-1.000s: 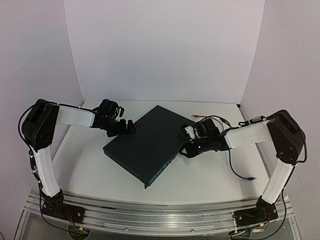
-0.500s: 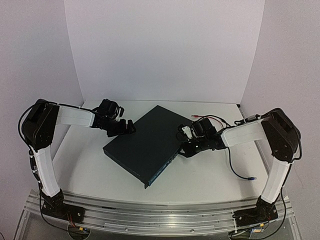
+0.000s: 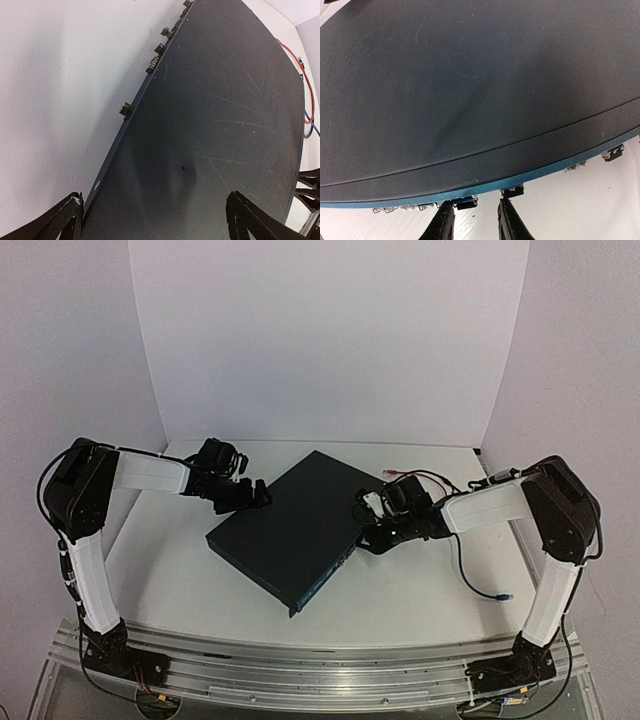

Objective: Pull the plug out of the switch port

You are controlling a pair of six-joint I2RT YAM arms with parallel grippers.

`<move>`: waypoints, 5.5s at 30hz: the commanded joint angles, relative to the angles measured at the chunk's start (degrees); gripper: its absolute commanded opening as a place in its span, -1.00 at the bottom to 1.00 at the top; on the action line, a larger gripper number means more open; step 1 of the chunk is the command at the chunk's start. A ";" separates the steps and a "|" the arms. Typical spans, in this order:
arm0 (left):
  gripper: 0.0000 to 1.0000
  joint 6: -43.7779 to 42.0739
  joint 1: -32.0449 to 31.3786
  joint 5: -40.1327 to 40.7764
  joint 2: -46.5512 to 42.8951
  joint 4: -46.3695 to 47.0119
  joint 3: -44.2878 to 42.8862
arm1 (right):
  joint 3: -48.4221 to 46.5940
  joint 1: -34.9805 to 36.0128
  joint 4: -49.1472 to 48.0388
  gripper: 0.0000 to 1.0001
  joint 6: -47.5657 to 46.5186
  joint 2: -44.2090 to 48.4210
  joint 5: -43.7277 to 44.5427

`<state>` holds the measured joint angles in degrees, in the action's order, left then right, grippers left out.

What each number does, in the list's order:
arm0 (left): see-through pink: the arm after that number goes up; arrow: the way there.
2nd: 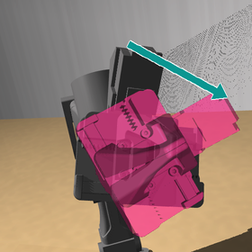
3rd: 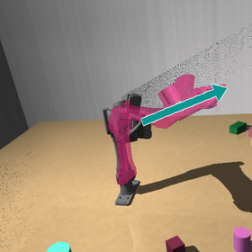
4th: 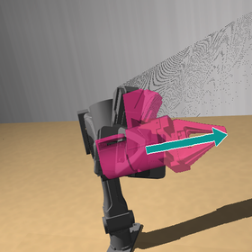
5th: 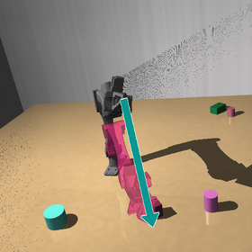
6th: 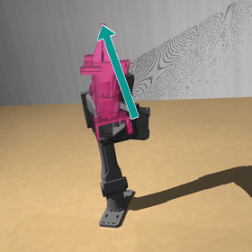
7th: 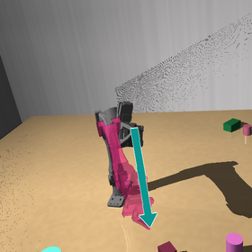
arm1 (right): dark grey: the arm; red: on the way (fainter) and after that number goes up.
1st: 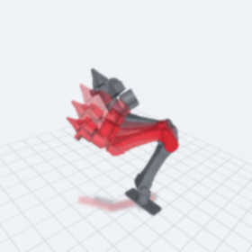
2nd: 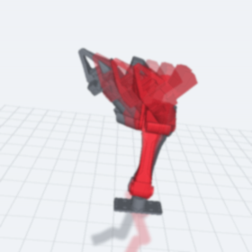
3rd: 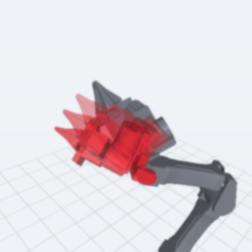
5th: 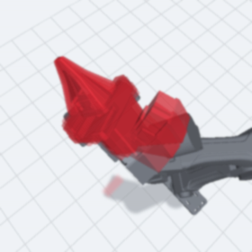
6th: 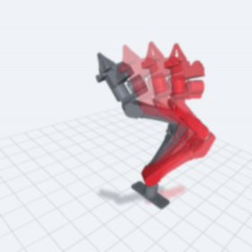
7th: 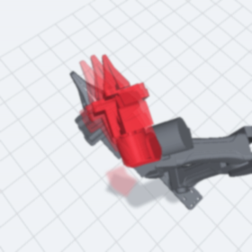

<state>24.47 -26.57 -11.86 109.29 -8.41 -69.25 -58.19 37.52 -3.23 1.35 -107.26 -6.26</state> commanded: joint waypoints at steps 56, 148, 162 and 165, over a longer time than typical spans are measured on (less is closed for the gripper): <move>0.96 0.28 -0.33 -4.02 4.77 0.40 -4.14 | -3.81 3.44 -3.84 -0.78 -6.83 1.20 4.34; 0.96 -0.53 -0.33 -3.62 7.76 -0.87 -5.88 | 1.11 1.52 21.51 0.63 35.64 11.19 6.77; 0.95 -0.06 -0.45 -3.99 7.87 -0.40 -5.67 | -4.27 1.50 20.51 0.63 35.07 6.07 4.76; 0.96 -0.30 -0.41 -5.16 7.67 0.46 -5.07 | -4.55 1.54 20.40 0.63 34.96 5.46 5.59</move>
<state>24.47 -26.68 -15.09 116.36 -8.47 -73.49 -60.65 39.18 17.30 36.05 -100.47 -0.69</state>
